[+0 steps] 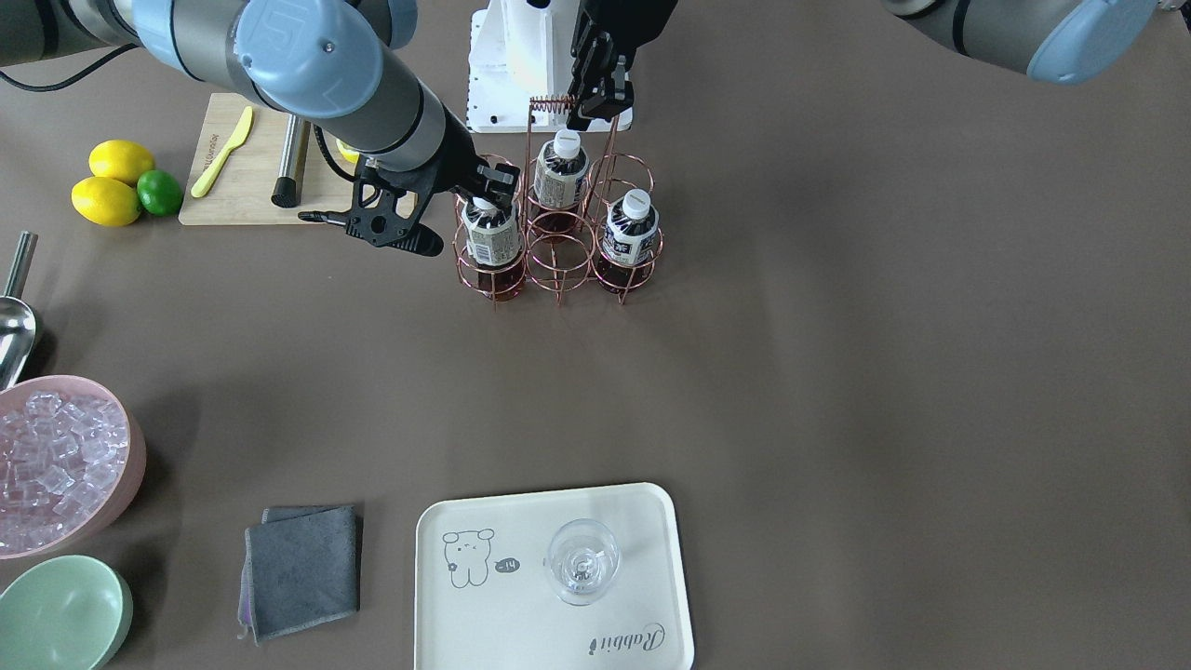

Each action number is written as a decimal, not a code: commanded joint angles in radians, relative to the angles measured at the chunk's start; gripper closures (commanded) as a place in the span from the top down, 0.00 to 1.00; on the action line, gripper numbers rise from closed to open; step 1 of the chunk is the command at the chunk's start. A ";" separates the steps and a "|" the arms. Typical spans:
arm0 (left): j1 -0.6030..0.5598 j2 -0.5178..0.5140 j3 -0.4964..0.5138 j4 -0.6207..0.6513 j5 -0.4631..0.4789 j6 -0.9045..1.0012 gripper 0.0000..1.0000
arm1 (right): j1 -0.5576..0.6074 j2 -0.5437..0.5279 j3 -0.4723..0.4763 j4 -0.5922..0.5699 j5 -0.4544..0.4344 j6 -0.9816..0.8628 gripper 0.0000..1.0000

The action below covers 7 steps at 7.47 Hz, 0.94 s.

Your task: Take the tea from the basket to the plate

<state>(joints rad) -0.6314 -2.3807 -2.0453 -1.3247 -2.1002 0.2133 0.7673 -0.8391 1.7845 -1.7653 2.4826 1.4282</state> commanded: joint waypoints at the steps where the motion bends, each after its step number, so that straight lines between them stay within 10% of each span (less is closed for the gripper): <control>1: -0.011 0.000 -0.003 0.001 -0.001 0.001 0.00 | 0.104 0.027 0.027 -0.052 0.093 0.000 0.00; 7: -0.014 0.002 0.002 0.001 0.000 0.003 0.00 | 0.244 0.133 -0.029 -0.137 0.173 -0.061 0.00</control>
<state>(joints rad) -0.6437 -2.3807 -2.0438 -1.3239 -2.1001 0.2163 1.0043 -0.7270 1.8131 -1.9066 2.6606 1.4205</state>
